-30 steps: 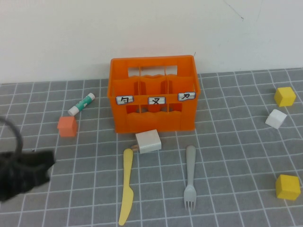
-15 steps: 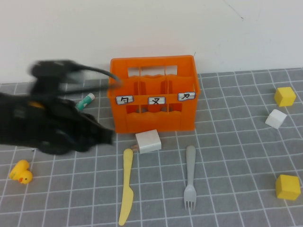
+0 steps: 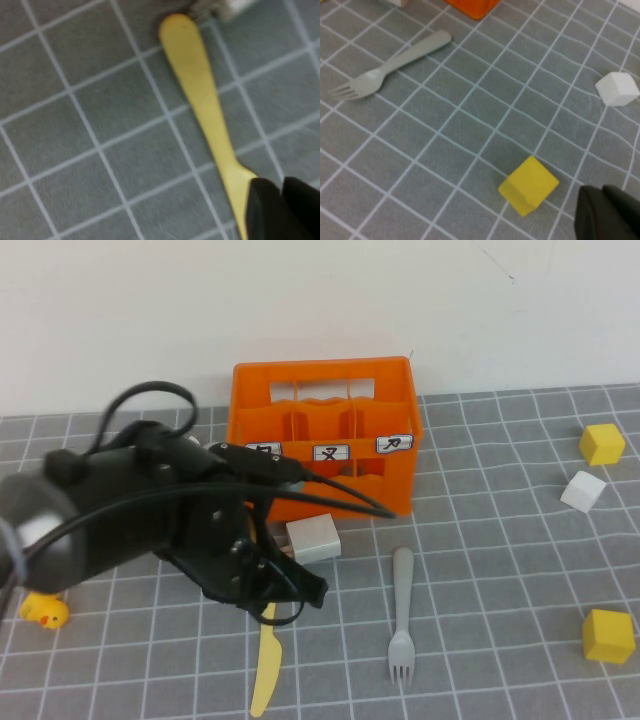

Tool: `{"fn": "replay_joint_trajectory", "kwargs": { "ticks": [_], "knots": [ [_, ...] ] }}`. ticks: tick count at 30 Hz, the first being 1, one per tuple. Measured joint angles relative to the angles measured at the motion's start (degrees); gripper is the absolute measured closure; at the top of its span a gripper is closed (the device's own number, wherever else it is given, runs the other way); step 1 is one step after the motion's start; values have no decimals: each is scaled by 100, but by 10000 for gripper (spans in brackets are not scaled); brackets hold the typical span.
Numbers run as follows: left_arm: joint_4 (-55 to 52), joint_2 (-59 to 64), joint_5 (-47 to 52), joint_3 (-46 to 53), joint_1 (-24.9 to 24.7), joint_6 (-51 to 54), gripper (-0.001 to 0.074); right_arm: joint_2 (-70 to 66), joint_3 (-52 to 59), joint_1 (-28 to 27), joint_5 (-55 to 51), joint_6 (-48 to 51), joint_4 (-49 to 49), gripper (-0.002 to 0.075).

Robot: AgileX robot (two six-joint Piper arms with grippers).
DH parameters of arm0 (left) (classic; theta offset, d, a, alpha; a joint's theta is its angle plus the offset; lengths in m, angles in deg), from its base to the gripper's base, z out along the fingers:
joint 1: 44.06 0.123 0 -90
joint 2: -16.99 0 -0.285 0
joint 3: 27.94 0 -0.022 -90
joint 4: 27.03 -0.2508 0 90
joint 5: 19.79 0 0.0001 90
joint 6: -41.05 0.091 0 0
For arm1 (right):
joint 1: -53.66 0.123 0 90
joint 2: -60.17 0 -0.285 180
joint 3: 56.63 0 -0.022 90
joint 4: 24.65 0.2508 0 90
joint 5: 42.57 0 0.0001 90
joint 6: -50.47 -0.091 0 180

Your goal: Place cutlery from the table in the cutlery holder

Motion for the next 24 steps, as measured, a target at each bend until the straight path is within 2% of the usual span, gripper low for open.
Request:
{"fn": "replay_joint_trajectory", "kwargs": {
  "ticks": [7,9,24],
  "knots": [
    [-149,516,-91,-349,-2,-166,421,0,24,0,35,118,25,729],
    [-173,640,-157,-434,-2,-166,382,0,92,0,75,127,35,729],
    [-451,1522,-343,-641,-11,-755,367,0,205,0,421,131,37,729]
  ]
}}
